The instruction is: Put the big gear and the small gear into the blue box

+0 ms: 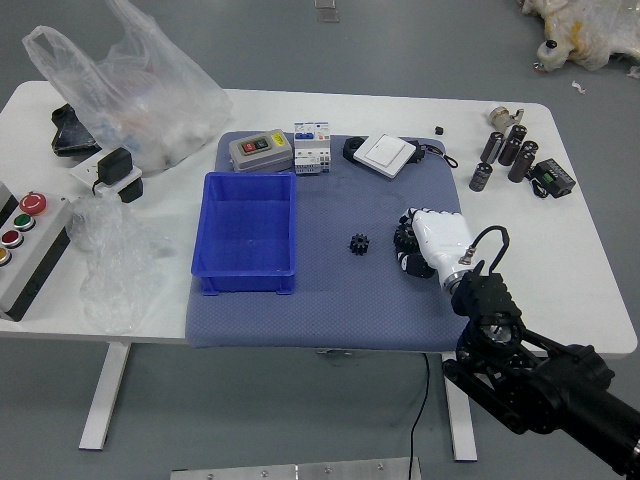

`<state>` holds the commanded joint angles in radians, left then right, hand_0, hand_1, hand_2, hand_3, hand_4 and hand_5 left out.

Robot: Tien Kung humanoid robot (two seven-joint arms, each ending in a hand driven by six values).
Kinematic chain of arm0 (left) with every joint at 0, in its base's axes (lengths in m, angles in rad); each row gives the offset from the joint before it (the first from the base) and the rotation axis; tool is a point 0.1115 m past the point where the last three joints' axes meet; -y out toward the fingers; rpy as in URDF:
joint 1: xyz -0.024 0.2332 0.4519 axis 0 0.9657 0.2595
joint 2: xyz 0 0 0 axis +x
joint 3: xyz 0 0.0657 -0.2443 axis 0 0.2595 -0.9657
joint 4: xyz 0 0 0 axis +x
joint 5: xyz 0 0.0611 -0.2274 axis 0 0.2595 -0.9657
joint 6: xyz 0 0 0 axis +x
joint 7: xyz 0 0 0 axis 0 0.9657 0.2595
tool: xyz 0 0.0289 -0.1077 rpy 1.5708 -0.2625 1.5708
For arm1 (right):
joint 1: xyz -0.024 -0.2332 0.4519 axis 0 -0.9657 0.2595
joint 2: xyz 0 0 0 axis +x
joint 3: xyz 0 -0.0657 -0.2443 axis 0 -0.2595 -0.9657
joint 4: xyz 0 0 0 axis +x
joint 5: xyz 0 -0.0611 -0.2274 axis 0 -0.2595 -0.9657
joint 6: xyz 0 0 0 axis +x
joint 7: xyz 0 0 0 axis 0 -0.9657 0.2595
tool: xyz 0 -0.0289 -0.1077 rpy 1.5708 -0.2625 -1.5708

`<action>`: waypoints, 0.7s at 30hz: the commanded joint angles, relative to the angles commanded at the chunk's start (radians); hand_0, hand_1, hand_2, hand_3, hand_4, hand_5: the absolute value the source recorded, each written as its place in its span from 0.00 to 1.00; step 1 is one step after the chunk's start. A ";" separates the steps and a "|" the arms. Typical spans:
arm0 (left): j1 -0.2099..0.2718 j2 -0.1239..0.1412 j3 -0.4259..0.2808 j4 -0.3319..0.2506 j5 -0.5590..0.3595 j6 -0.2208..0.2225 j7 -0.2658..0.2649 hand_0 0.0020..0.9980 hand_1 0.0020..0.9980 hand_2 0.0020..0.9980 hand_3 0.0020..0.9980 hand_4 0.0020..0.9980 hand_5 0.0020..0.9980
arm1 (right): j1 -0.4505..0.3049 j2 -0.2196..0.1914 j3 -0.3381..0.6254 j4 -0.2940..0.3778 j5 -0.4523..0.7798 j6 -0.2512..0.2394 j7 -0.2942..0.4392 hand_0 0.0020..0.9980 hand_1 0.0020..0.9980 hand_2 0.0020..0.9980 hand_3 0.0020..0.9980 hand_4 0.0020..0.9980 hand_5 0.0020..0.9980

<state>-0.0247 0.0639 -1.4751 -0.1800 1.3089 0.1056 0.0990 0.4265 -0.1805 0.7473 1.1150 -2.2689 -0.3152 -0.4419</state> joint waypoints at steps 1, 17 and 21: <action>0.000 0.000 0.000 0.000 0.000 0.000 0.000 0.64 0.61 0.60 0.65 0.63 0.30 | 0.001 -0.002 0.001 0.010 0.000 0.000 -0.001 0.58 0.53 0.44 0.48 0.18 0.00; -0.003 0.001 0.004 0.000 -0.002 0.001 0.000 0.64 0.62 0.60 0.65 0.63 0.30 | 0.076 0.010 -0.050 0.067 0.015 -0.040 0.010 0.52 0.63 0.65 0.68 0.47 0.20; -0.002 0.001 0.005 0.000 -0.003 0.001 0.001 0.64 0.62 0.60 0.65 0.63 0.30 | 0.085 0.011 -0.042 0.052 0.020 0.009 -0.002 0.52 0.63 0.65 0.68 0.47 0.20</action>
<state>-0.0263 0.0650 -1.4701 -0.1800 1.3062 0.1065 0.0999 0.5115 -0.1700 0.7049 1.1673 -2.2489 -0.3061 -0.4443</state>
